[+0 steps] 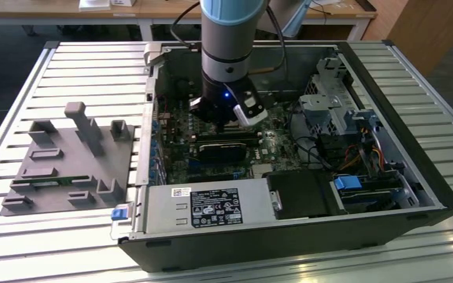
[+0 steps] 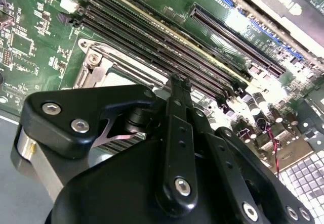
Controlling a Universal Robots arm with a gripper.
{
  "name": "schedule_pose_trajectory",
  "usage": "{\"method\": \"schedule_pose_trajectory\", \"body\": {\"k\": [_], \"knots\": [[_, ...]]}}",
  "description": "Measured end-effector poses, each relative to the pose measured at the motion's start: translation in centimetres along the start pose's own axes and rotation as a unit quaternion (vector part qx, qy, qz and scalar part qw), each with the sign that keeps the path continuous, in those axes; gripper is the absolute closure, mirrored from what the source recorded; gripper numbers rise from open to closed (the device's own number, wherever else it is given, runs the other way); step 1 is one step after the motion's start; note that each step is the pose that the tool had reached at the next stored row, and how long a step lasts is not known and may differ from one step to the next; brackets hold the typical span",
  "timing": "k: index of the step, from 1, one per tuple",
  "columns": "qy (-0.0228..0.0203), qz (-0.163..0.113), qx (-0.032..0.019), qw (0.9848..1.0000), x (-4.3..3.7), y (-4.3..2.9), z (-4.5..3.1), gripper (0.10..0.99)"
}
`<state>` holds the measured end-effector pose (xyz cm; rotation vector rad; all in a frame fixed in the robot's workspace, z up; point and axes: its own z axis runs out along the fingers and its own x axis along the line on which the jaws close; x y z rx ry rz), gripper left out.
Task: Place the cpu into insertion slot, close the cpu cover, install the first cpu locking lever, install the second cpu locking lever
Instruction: 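Install the second cpu locking lever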
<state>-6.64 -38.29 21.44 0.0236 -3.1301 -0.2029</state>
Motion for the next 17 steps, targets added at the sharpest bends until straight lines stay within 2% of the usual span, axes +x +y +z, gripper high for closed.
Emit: {"method": "schedule_pose_trajectory", "body": {"k": [3,7,14,17], "knots": [[0.0000,0.000,-0.0021,1.0000,0.09,-0.41,-0.05,0.980],[-0.0001,0.000,-0.0107,0.9999,0.30,-0.80,-0.09,0.980],[-0.0007,0.000,-0.0443,0.9990,0.49,-1.50,-0.13,0.980],[-0.0011,0.000,-0.0531,0.9986,0.59,-1.89,-0.09,0.980]]}}
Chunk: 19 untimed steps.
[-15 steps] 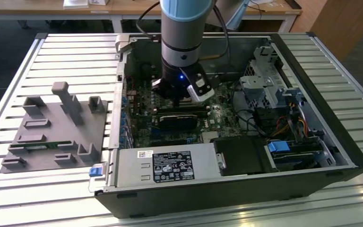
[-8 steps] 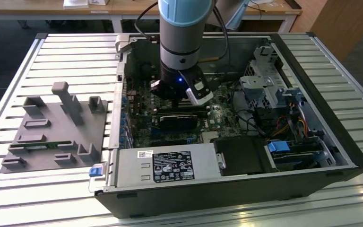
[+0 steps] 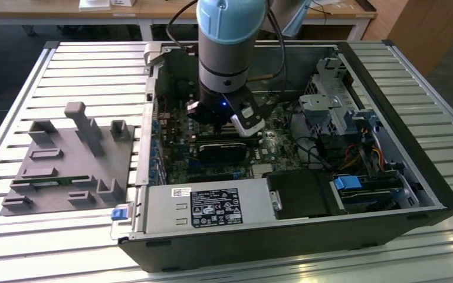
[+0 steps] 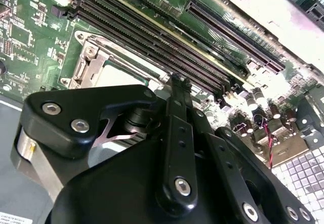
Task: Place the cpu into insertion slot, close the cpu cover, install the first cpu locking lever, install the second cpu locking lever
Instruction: 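Install the second cpu locking lever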
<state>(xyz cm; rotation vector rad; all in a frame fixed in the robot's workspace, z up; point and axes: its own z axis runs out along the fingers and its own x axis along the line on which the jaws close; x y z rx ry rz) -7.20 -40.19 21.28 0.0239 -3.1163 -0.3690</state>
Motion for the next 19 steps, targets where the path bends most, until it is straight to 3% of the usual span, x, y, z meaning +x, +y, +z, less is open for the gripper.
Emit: {"method": "schedule_pose_trajectory", "body": {"k": [6,8,9,19], "knots": [[-0.0012,0.000,-0.0076,1.0000,0.42,-0.38,0.46,0.980],[-0.0012,0.000,-0.0160,0.9999,0.44,-0.43,0.59,0.980],[-0.0013,0.000,-0.0170,0.9999,0.45,-0.43,0.59,0.980],[-0.0013,0.000,-0.0197,0.9998,0.45,-0.46,0.72,0.980]]}}
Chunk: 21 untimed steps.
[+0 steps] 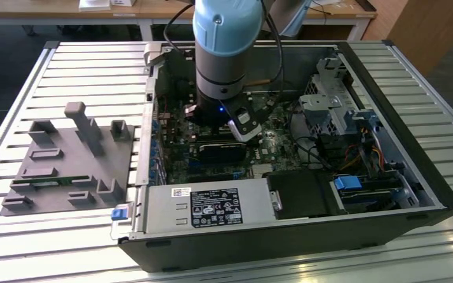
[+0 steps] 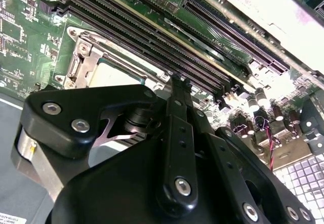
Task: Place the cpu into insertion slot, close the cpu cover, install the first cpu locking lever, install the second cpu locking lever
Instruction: 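Install the second cpu locking lever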
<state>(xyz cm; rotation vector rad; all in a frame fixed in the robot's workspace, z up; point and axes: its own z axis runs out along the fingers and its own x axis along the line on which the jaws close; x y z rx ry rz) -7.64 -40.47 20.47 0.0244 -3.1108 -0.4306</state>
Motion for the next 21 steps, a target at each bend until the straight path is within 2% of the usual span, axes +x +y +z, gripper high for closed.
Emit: {"method": "schedule_pose_trajectory", "body": {"k": [13,21], "knots": [[0.0000,0.000,-0.0009,1.0000,0.02,-0.20,0.70,0.980],[-0.0001,0.000,-0.0064,1.0000,0.11,-0.26,0.98,0.980]]}}
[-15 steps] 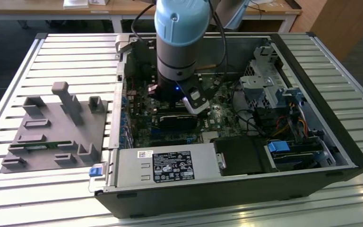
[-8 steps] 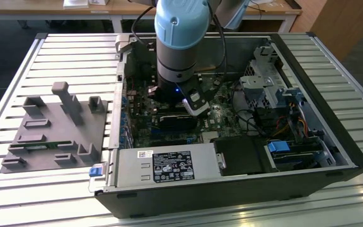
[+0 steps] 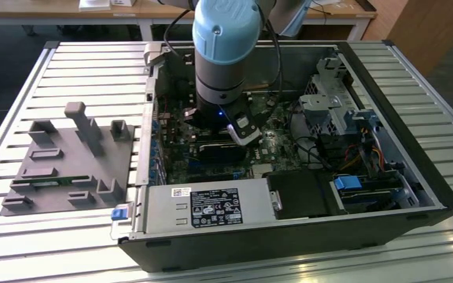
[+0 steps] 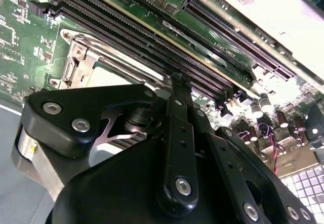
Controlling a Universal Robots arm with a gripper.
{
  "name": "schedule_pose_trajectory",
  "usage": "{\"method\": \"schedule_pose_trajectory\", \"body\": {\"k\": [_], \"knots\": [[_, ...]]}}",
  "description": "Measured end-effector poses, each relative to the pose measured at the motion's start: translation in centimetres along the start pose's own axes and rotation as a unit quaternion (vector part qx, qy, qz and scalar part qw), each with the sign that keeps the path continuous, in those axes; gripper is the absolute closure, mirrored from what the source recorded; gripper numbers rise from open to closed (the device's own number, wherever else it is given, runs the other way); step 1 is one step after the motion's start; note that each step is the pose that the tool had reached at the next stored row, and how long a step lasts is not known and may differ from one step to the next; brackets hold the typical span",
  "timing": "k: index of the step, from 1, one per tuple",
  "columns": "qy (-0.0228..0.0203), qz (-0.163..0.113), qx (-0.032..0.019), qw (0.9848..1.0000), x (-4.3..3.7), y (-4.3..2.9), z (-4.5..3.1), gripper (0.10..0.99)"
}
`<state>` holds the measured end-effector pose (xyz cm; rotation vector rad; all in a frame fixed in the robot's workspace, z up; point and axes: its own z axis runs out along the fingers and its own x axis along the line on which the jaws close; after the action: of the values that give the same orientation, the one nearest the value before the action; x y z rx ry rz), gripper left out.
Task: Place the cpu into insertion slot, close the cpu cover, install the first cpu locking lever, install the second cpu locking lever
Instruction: 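Install the second cpu locking lever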
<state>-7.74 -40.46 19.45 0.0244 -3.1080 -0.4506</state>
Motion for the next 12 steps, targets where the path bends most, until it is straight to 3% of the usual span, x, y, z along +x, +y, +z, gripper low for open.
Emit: {"method": "schedule_pose_trajectory", "body": {"k": [12], "knots": [[-0.0001,0.000,-0.0074,1.0000,0.25,0.32,0.34,0.980]]}}
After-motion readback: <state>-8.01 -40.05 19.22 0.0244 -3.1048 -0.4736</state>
